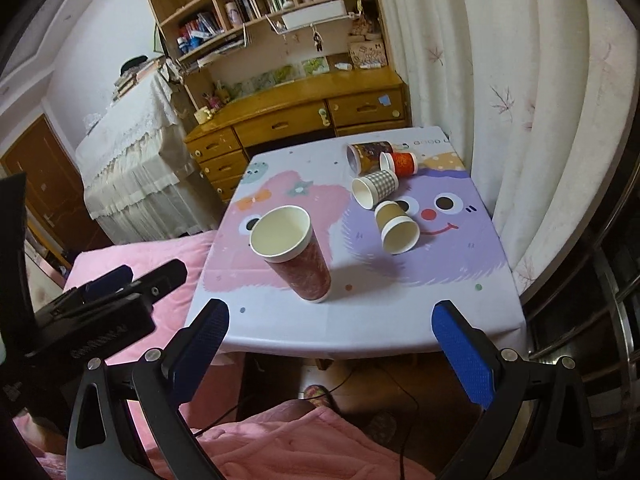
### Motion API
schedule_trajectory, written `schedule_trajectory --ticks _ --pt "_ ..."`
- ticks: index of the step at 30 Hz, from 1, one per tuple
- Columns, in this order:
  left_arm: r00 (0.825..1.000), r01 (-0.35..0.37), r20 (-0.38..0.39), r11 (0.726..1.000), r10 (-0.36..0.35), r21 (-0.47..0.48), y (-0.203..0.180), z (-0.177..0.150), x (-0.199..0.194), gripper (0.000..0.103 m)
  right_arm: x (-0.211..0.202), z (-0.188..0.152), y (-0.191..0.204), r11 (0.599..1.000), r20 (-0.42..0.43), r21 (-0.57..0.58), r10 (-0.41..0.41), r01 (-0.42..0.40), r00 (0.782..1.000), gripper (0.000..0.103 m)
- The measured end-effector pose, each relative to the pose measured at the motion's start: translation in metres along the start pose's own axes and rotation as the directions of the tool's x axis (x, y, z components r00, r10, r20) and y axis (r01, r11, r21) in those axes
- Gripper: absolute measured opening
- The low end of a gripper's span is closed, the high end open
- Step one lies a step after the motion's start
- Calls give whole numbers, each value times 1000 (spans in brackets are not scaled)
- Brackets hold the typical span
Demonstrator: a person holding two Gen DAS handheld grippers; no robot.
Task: Flip cup upright
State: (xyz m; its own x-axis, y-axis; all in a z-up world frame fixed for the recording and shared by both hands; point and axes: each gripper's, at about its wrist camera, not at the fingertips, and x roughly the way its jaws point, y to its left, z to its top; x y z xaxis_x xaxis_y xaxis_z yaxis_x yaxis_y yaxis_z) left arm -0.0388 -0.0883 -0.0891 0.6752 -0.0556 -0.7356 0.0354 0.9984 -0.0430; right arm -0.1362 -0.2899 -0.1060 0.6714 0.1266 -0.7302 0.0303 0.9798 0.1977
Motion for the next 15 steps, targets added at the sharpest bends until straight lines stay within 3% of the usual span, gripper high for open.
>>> schedule_trajectory --ticks 5,9,15 --pt "998 -48 44 999 48 -15 5 -5 -12 90 -13 -7 6 1000 43 11 7 -7 999 103" --pt "996 -47 70 998 49 -34 13 -6 -20 102 -12 -5 12 1000 58 -3 8 -8 998 103" --pt "996 -36 78 998 41 -58 19 -5 -25 102 -13 -1 18 1000 70 -16 3 -2 998 103"
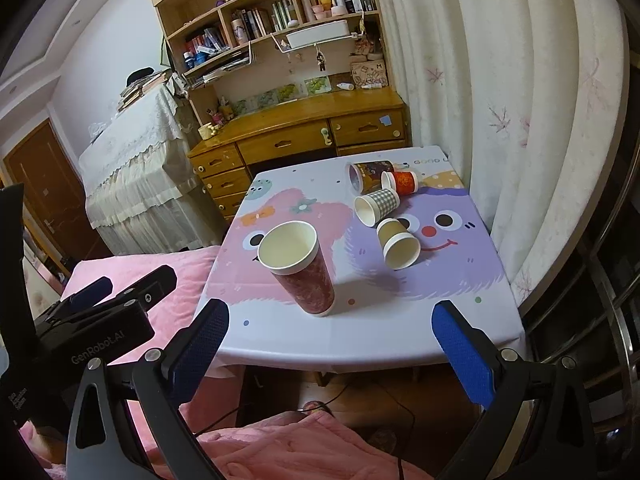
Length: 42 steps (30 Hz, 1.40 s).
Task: Flip cup upright
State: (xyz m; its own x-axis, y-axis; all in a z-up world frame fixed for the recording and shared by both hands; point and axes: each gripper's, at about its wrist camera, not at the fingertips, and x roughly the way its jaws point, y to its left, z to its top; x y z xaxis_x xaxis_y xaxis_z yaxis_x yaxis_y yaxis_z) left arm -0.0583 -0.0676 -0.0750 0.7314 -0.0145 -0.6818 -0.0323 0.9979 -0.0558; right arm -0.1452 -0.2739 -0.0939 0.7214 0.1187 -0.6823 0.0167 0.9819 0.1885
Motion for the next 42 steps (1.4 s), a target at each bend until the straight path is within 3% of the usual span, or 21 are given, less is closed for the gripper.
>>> schedule_trajectory --ticks 23,42 --pt "1000 23 17 999 -24 31 -13 3 -1 102 6 8 -10 1000 1 9 -13 13 1000 103" --pt "999 34 -14 999 -33 42 -14 1 14 102 15 8 -12 1000 -30 20 -10 10 1000 103"
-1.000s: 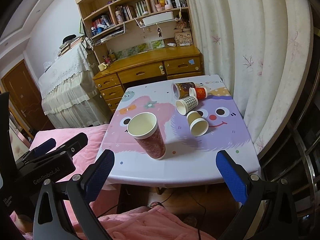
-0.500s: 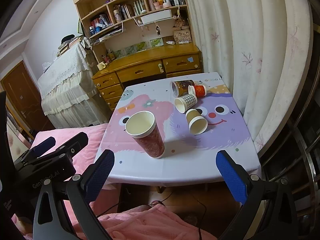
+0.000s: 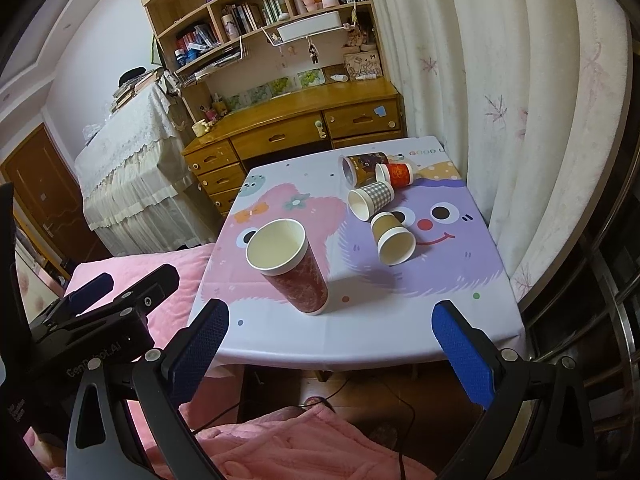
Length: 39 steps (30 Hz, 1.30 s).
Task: Flip cup upright
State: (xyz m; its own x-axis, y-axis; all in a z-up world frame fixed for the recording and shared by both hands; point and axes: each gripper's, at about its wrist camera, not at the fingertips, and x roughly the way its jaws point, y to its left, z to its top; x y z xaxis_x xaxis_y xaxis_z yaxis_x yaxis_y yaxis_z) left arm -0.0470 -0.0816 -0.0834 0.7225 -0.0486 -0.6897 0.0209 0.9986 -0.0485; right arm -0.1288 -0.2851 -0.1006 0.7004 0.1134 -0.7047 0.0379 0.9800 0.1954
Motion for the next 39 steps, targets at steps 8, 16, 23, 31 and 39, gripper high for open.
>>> schedule_trajectory --ticks 8,16,23,31,39 --pt "1000 11 -23 1000 -11 3 5 2 9 102 9 -6 1 1000 -18 5 -5 5 1000 103" --pt "999 14 -30 1000 -14 4 6 4 15 102 17 -2 5 1000 -32 4 -6 6 999 103" --pt "999 13 -30 1000 -13 5 6 4 16 102 18 -1 7 1000 -38 6 -3 3 999 103" --pt "999 14 -32 1000 -14 7 4 4 15 102 19 0 7 1000 -41 6 -2 2 999 103" --pt "999 14 -33 1000 -13 8 3 5 16 102 19 0 8 1000 -45 8 -1 2 999 103"
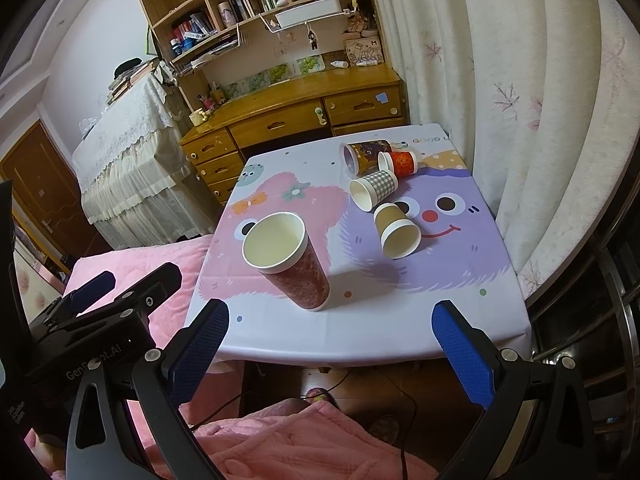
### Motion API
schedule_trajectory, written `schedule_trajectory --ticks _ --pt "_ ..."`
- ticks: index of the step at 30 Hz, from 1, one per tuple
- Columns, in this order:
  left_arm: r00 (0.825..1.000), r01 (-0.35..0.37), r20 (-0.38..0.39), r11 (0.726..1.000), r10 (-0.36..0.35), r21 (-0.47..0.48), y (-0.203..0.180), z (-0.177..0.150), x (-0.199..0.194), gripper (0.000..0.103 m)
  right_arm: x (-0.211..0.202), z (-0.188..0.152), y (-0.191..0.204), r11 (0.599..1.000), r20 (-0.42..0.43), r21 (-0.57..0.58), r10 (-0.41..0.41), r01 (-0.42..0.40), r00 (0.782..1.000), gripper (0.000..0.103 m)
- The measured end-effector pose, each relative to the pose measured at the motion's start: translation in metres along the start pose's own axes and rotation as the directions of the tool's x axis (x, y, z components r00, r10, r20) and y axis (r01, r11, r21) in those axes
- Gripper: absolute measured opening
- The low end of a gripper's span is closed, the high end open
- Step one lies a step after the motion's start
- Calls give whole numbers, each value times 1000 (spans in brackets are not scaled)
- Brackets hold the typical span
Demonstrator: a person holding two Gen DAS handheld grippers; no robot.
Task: Flip cup upright
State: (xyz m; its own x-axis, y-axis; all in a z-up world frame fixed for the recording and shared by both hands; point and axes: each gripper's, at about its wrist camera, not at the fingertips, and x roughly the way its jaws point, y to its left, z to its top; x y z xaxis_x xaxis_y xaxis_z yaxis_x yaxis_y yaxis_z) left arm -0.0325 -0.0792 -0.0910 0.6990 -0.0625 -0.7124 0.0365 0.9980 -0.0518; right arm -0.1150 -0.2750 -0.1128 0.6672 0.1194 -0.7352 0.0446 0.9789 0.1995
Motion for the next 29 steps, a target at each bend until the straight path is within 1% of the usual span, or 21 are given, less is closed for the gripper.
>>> schedule_trajectory --ticks 7,29 --pt "1000 0 -3 1000 0 1 2 0 2 102 4 -4 5 1000 -14 3 2 -2 1000 103" --pt "1000 0 -6 1000 0 5 0 3 3 102 4 4 2 1000 -21 7 7 -7 1000 103"
